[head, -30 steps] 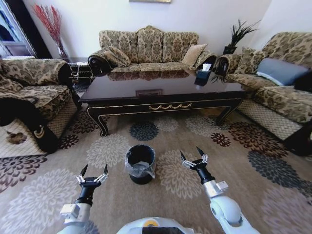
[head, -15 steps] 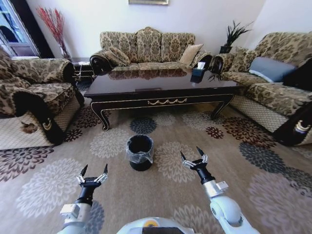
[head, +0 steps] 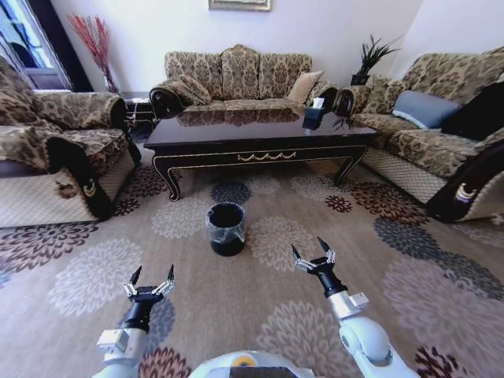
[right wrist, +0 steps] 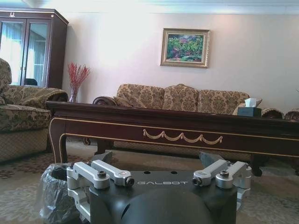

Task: Move to the front of the table and pick up the trash from the floor, then place it into the trash bin.

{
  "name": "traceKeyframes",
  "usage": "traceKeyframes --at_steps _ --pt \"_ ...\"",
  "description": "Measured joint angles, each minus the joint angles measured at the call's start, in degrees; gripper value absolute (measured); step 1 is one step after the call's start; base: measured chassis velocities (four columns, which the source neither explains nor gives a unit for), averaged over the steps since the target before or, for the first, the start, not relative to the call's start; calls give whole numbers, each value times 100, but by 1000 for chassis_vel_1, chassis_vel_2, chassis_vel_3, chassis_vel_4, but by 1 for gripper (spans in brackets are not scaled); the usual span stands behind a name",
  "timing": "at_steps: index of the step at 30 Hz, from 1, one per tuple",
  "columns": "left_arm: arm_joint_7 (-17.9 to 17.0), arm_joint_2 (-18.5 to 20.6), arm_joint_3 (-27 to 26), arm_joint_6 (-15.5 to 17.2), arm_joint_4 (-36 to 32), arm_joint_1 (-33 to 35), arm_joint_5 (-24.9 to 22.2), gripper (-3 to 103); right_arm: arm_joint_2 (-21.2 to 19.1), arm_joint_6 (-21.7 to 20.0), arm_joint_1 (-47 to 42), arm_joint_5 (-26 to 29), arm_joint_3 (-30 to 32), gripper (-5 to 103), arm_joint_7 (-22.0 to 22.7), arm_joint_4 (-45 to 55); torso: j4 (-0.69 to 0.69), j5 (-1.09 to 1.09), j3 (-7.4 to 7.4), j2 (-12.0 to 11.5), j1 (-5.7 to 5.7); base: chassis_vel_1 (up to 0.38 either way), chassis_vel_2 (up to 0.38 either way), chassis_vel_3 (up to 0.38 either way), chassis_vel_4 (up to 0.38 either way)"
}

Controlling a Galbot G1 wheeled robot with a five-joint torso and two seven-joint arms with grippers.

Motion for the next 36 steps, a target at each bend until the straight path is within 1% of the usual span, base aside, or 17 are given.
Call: traceKeyframes --at_steps 6,11,12,13,14,15,19,23,26,27,29,30,31,33,35,36 --pt "0 0 0 0 0 -1 0 100 0 0 0 0 0 100 0 0 1 -3 0 0 0 209 -216 -197 223" --pt "0 0 0 0 0 -1 0 100 0 0 0 0 0 100 0 0 0 0 0 0 0 244 -238 -272 240" --pt "0 0 0 0 0 -1 0 100 0 0 0 0 0 100 0 0 0 0 0 0 0 244 -266 -288 250" --pt "0 0 0 0 0 -1 0 100 0 0 0 0 0 100 0 0 0 -5 0 0 0 244 -241 -288 250" --pt "0 0 0 0 0 -1 0 100 0 0 0 0 0 100 1 0 1 -3 0 0 0 259 -241 -291 254" --pt "0 0 0 0 0 -1 0 100 0 0 0 0 0 100 0 -1 0 0 0 0 0 284 -260 -291 280" --pt "0 0 0 0 1 -1 0 100 0 0 0 0 0 100 0 0 0 -4 0 0 0 292 -315 -291 289" --pt "0 0 0 0 0 -1 0 100 0 0 0 0 0 100 0 0 0 -1 0 0 0 340 -311 -318 343" --pt "0 0 1 1 1 0 -1 100 0 1 0 -1 0 100 0 -1 2 -5 -1 0 -1 325 -344 -337 356" --pt "0 0 1 0 0 0 0 100 0 1 -1 -1 -1 100 0 0 -1 1 -2 0 -1 309 -332 -336 299" --pt "0 0 1 1 0 -1 -1 100 0 1 -1 0 0 100 1 -1 -2 4 -1 0 -1 309 -332 -344 299" --pt "0 0 1 0 0 0 -1 100 0 1 -1 0 -1 100 0 -1 -2 3 0 0 0 307 -343 -352 299" --pt "0 0 1 1 1 -1 -1 100 0 1 -1 0 0 100 1 -1 -1 -7 1 0 0 307 -294 -327 306" --pt "0 0 1 0 0 -1 -1 100 0 1 0 0 -1 100 0 -1 0 -6 0 0 0 290 -294 -304 294" --pt "0 0 1 0 0 -1 -1 100 0 2 0 0 -1 100 0 -1 0 3 0 0 0 310 -273 -304 305" --pt "0 0 1 -1 1 -1 -1 100 0 1 0 0 -1 100 0 -1 1 -4 0 0 0 297 -307 -299 329"
